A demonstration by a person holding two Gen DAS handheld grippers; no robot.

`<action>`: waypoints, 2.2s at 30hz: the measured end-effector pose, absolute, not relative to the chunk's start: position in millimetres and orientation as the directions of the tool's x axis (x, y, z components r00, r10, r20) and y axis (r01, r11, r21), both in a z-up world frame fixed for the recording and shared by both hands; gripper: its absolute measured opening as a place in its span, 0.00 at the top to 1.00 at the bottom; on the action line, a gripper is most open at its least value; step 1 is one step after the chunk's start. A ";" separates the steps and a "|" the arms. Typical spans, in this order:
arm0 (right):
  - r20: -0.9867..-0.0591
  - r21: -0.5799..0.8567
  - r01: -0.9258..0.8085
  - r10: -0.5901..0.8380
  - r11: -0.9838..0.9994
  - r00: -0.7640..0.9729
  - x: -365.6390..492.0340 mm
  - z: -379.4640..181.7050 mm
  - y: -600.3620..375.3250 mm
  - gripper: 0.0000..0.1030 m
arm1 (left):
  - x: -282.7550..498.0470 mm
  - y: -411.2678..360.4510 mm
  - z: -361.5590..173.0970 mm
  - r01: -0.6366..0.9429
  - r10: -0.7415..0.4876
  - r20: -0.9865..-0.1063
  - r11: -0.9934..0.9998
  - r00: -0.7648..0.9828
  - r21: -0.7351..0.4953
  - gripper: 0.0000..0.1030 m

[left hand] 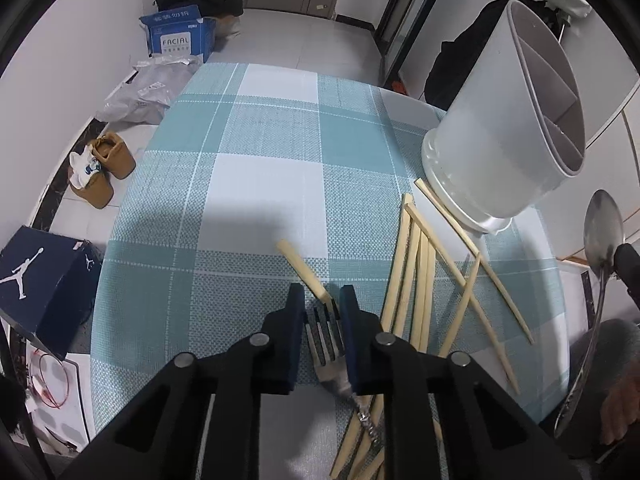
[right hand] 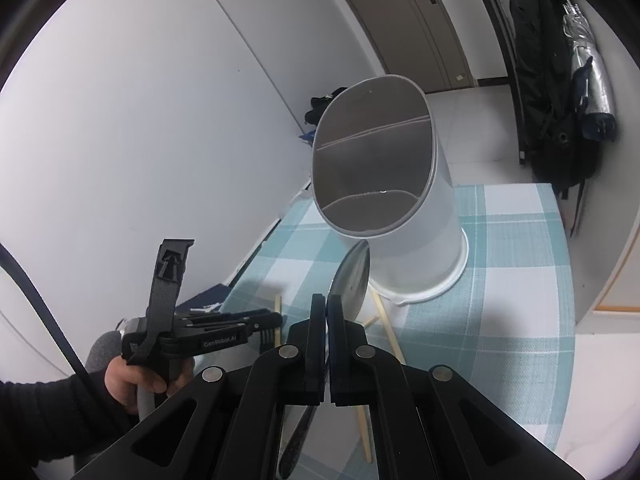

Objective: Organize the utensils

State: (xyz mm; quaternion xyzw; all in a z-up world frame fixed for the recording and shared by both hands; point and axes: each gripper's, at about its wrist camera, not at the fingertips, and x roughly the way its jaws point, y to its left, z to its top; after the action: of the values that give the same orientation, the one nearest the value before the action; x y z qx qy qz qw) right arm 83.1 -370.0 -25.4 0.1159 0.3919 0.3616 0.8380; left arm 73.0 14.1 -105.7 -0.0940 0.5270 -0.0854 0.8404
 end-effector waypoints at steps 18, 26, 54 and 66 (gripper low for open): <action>-0.589 0.468 -0.504 0.681 0.726 0.435 83.4 -28.9 -365.9 0.99 | 66.0 29.2 -108.3 0.076 -0.348 -0.870 0.936 0.349 -0.344 0.86; -0.602 0.460 -0.499 0.671 0.734 0.433 83.9 -31.8 -366.3 0.99 | 63.4 33.3 -108.6 0.112 -0.381 -0.871 0.924 0.311 -0.365 0.86; -0.603 0.472 -0.487 0.672 0.735 0.431 87.0 -35.5 -370.1 0.99 | 51.2 15.9 -104.6 0.403 -0.309 -0.923 0.893 0.230 -0.198 0.64; -0.607 0.465 -0.484 0.665 0.742 0.435 87.3 -34.8 -368.5 0.99 | 55.5 26.0 -106.0 0.356 -0.255 -0.928 0.923 0.272 -0.149 0.84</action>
State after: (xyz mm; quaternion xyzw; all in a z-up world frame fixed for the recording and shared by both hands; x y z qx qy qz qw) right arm 87.3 -368.5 -34.8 0.1110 0.4069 0.3419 0.8398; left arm 55.5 26.0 -106.0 0.0440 0.5719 -0.1917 0.7964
